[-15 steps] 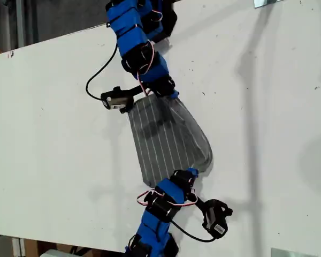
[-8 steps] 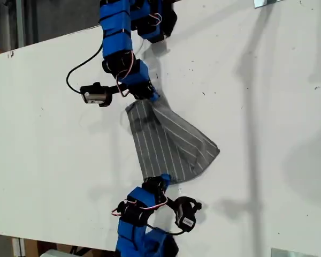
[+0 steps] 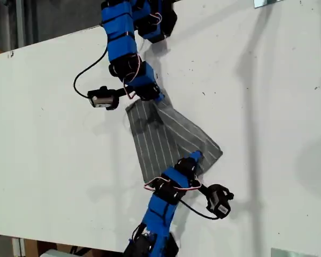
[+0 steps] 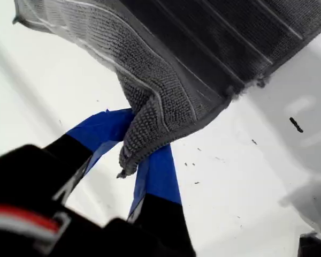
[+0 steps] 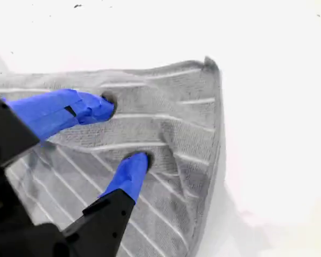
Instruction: Grasp corners of a square towel and fold twice.
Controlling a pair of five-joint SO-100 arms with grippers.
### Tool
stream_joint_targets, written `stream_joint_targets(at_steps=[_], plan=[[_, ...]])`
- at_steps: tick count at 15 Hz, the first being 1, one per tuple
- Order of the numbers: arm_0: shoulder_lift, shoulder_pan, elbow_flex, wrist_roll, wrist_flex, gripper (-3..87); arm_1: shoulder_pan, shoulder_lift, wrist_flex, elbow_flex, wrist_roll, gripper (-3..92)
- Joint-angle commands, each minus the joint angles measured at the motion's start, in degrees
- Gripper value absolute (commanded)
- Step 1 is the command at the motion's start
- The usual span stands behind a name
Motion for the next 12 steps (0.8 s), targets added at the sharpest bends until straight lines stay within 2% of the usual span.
stream_joint_targets(at_steps=[1, 4, 6, 9, 12], plan=[[-4.0, 4.4, -5.4, -4.1, -3.3, 18.8, -1.5, 0.2, -1.6, 0.1, 0.2, -0.1], [-6.4, 9.1, -4.7, -9.7, -3.8, 19.2, -3.4, -0.6, -3.9, 1.8, 1.5, -0.1], [-9.3, 11.1, -5.0, -11.4, -6.2, 19.5, -4.7, -1.6, -5.3, 1.9, 2.0, -0.1], [-12.0, 10.4, -5.5, -9.8, -10.9, 19.6, -5.6, -2.7, -5.8, 1.7, 2.4, -0.1], [-13.4, 8.0, -6.4, -6.9, -12.6, 19.7, -5.9, -3.4, -6.1, 1.7, 2.4, -0.1]])
